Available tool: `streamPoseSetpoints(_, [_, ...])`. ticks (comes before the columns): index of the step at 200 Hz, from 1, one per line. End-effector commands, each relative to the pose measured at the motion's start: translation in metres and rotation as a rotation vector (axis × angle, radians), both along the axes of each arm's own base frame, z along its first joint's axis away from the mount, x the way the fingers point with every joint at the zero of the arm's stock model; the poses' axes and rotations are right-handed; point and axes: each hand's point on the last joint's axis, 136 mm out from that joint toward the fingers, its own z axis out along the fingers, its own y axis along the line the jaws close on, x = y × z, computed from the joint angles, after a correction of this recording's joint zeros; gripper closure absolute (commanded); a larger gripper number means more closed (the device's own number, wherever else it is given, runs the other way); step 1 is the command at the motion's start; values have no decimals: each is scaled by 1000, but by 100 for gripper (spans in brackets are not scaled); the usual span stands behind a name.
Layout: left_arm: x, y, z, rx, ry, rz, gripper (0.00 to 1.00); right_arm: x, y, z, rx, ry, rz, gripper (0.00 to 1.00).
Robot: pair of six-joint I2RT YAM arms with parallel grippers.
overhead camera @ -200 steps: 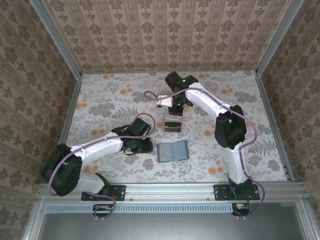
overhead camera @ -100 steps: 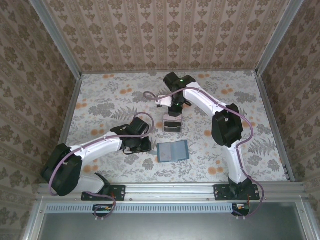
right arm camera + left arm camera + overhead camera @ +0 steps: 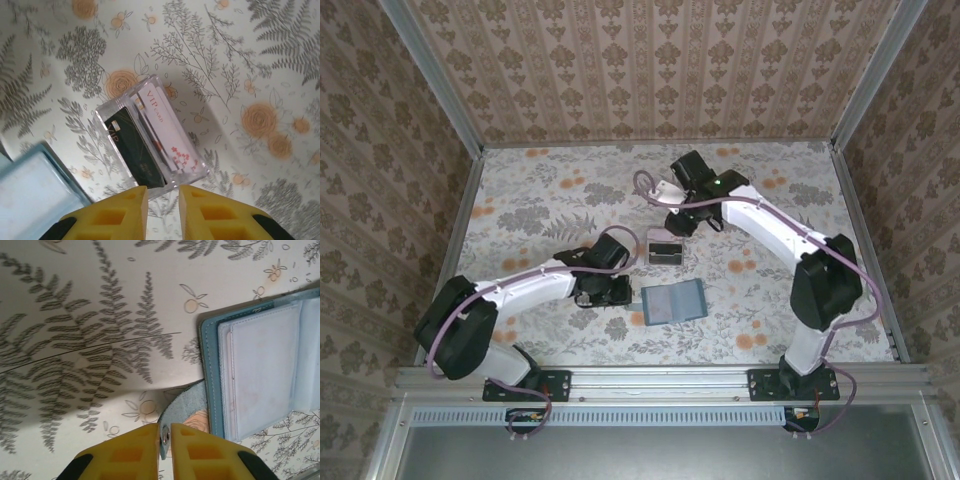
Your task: Take the credit cards out of the card holder
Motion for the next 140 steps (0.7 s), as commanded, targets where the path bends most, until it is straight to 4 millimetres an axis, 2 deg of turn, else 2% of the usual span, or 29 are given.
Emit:
streamPoseSetpoints(1, [2, -15, 4, -20, -8, -45, 85, -6, 4, 13, 156, 26, -169, 75])
streamPoseSetpoints(19, [2, -14, 4, 9, -7, -41, 85, -21, 0, 12, 212, 65, -229, 75])
streamPoseSetpoints(37, [6, -3, 7, 77, -33, -15, 83, -35, -6, 11, 249, 79, -272, 75])
streamPoseSetpoints(55, [10, 7, 13, 114, -65, 5, 81, -46, -12, 13, 282, 79, -311, 75])
streamPoseSetpoints(67, [11, 6, 18, 107, -79, 4, 80, -52, -17, 16, 305, 75, -345, 75])
streamPoseSetpoints(80, [12, -5, 25, 69, -90, -19, 79, -57, -20, 12, 324, 87, -379, 75])
streamPoseSetpoints(83, [12, -8, 26, 60, -93, -25, 79, -60, -22, 20, 346, 72, -385, 75])
streamPoseSetpoints(98, [11, -24, 28, 12, -79, -57, 79, -65, -24, 22, 393, 78, -431, 75])
streamPoseSetpoints(140, [2, -55, 14, -9, -16, -152, 83, -83, -26, 12, 505, 202, -581, 78])
